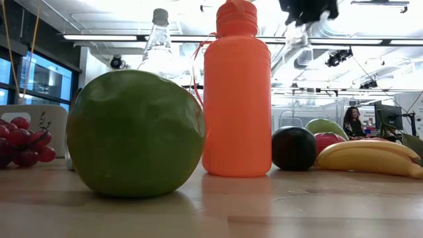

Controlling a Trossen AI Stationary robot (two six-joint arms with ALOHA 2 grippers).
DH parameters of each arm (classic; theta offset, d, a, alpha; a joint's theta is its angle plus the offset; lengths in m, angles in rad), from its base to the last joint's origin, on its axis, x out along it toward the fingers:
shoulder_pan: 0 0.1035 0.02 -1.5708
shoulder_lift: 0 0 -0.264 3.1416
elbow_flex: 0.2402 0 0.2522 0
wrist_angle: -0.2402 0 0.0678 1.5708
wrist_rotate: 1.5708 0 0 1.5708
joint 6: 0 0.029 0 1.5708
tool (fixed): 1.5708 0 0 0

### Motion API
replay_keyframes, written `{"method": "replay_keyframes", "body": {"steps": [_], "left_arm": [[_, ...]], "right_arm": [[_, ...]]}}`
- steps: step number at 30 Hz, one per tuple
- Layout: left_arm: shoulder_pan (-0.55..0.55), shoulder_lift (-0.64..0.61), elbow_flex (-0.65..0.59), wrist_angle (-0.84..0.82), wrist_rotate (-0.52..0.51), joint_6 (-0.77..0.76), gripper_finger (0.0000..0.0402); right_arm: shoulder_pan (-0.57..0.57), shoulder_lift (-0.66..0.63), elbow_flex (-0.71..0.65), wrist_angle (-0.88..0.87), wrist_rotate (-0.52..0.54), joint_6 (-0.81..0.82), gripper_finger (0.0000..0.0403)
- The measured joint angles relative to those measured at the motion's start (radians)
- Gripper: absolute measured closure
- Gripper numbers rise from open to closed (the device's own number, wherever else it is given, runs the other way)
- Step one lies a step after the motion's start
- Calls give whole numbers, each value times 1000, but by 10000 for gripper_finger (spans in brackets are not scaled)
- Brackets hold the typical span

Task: Pick & Place Food Item
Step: Put the right transparent bottle into the right transparent bin

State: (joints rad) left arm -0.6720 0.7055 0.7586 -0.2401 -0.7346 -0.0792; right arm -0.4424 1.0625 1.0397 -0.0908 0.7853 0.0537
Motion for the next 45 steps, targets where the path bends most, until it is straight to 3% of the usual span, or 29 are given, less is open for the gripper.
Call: {"method": "replay_keyframes", "body": {"steps": [7, 13, 25, 35, 45], "left_arm": [[0, 2, 0, 1, 0, 0, 401], [0, 6, 0, 1, 0, 0, 401], [0, 11, 0, 1, 1, 1, 401], [0, 11, 0, 1, 1, 1, 401], [0, 11, 0, 1, 1, 1, 401]], "right_arm": [[-89, 89, -10, -12, -70, 107, 285], [-97, 123, -78, 28, 34, 131, 285], [-162, 115, -238, 174, 22, 220, 284], [-183, 114, -266, 192, 27, 260, 232], [-182, 114, -266, 205, 24, 265, 231]]}}
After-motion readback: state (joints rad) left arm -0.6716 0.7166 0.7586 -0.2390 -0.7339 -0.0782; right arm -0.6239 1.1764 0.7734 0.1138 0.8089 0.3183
